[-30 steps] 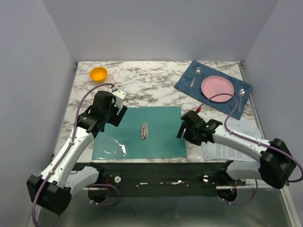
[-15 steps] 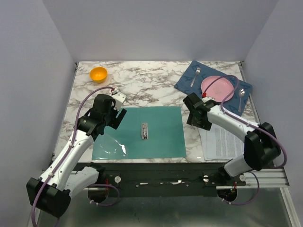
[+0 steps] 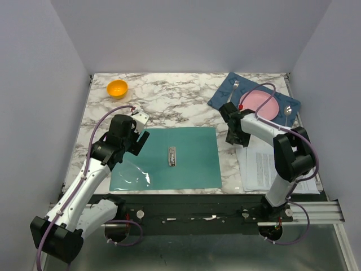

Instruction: Put the files into the folder

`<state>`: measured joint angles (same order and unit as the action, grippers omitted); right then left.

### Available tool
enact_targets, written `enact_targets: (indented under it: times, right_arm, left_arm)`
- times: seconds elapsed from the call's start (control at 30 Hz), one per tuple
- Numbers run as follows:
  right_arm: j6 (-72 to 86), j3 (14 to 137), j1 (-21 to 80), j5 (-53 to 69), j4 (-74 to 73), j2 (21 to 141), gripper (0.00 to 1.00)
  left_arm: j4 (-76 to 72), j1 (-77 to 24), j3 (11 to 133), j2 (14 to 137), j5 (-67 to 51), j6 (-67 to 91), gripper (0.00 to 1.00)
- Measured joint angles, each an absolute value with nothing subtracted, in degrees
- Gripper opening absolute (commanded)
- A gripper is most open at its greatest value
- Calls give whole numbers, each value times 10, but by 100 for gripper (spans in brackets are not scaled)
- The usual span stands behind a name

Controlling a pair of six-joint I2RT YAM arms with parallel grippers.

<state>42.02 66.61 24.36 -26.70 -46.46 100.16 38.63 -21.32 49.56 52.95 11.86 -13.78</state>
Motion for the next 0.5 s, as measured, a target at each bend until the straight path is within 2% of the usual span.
enact_targets:
  times: [0.2, 0.5]
  right_arm:
    - [415, 664, 239, -265, -455, 1017, 60]
    - [411, 642, 231, -262, -438, 1017, 49]
  left_arm:
    - [387, -213, 493, 529, 124, -140, 92]
    - [381, -213, 483, 528, 133, -140, 92]
